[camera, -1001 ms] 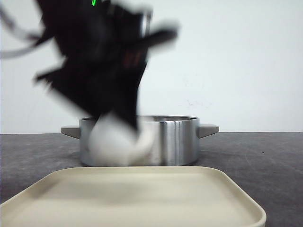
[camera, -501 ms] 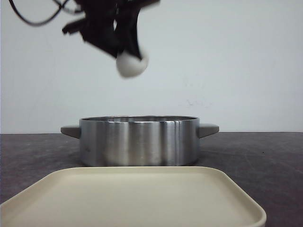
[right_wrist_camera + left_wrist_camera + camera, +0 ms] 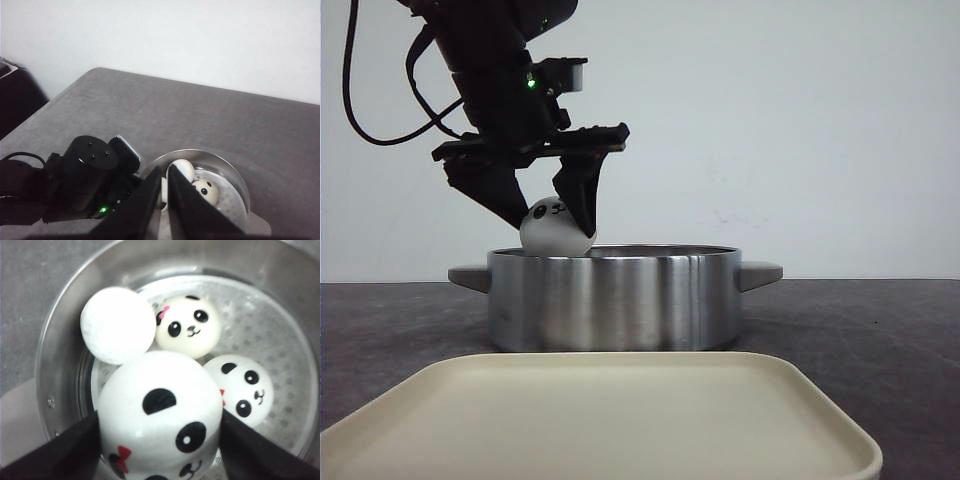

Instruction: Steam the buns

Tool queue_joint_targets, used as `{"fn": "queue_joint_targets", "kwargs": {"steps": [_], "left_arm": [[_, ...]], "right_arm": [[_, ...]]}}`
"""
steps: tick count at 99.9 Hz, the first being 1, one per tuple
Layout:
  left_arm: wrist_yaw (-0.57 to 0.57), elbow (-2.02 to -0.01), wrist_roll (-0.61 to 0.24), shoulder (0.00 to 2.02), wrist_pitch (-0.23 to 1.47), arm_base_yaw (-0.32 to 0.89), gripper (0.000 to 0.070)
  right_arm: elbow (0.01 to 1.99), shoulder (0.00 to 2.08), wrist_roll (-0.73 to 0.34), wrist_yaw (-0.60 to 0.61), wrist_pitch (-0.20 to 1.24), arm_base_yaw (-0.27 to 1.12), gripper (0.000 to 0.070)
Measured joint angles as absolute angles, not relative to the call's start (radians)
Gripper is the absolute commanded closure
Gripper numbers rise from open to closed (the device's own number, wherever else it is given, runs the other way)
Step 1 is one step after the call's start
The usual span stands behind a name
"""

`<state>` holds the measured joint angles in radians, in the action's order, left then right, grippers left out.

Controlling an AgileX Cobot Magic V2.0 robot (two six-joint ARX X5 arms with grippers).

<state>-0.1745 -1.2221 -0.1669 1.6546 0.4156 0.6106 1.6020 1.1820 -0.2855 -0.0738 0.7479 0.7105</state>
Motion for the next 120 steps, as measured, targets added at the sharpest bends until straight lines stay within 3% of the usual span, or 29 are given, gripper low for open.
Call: {"fn": "queue_joint_targets", "kwargs": {"steps": [25,41,70,74,82,89,103,120], "left_arm": [[-0.174,-1.222,-0.199,1.65,0.46,0.611,0.0242],[-0.173,-1.222,-0.213,1.603,0.487,0.611,0.0008],[-0.158,-1.222,-0.212,1.559,0.359,0.599,0.0031],[-0.158,-1.222,-0.213,1.559,0.361,0.597,0.0086],[-0.167,-1.224,-0.239,1.551,0.426,0.593,0.0377],[-0.222,-1.223,-0.299,1.521,0.503,0.592,0.0524],[-0.302,-1.223,-0.4,1.361,0.57,0.594,0.07],[-0.319,-1.225,-0.389,1.153,0.654,0.603,0.07]], "right_arm": [[1.602,1.182,-0.283,-0.083,0.767,0.71,0.0686],[1.602,1.182,-0.264,-0.09,0.783,0.71,0.0686],[1.601,1.182,-0.258,-0.106,0.801,0.71,0.0686],[1.601,1.182,-0.257,-0.107,0.809,0.71,0.0685],[1.599,1.182,-0.257,-0.124,0.828,0.711,0.0685],[1.587,1.179,-0.257,-0.155,0.822,0.715,0.0686],[1.502,1.127,-0.216,-0.19,0.737,0.757,0.0686],[1.302,0.977,-0.159,-0.204,0.535,0.831,0.0685]]}}
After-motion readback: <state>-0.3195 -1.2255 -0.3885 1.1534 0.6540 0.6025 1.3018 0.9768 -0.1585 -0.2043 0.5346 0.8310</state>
